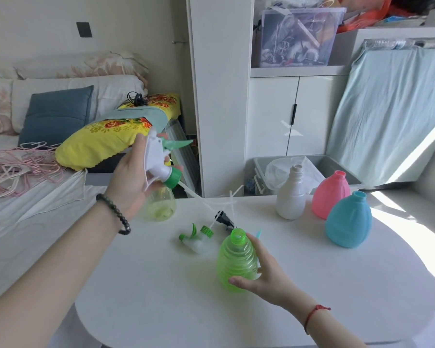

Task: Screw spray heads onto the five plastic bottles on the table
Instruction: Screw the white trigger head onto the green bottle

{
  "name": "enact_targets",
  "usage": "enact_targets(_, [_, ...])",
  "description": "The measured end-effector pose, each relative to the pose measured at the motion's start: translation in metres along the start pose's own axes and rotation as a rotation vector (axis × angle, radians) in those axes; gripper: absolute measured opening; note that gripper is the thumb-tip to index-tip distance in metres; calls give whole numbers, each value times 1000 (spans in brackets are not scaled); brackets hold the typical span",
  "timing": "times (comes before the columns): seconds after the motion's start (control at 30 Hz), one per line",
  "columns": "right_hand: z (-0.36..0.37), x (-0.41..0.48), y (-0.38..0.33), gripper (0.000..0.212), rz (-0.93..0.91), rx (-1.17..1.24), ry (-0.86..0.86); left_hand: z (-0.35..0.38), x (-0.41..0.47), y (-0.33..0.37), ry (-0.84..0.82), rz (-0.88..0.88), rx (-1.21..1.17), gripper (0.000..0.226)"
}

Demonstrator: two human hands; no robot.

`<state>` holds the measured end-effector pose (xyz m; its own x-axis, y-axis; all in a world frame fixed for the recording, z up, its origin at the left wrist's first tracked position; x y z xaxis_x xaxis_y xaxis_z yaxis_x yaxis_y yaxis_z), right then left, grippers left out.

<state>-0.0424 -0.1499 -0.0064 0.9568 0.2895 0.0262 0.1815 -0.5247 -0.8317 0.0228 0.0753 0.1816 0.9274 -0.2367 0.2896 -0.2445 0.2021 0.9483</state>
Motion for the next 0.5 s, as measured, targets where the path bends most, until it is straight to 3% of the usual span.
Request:
enact_targets(0.2, [1, 0, 1, 88, 20, 7, 3, 17, 8, 31, -230, -121, 95, 42])
enact_targets(0.33, [1, 0, 0, 85, 22, -1, 3, 32, 9, 26, -235, -167, 240, 42])
enact_targets(0.5, [2, -1, 0, 86, 17, 4, 8, 46, 16, 20, -256, -147, 188, 41])
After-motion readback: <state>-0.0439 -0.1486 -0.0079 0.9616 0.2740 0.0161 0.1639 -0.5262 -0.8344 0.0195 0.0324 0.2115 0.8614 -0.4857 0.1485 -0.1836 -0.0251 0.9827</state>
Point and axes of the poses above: each hand's wrist, its own x-axis towards the middle knuckle, its own z-axis out of the palm, y = z × x, the point moved 1 cm from there along x, towards the middle knuckle, and after that the axes turned 12 degrees about -y, right-handed, at the moved point
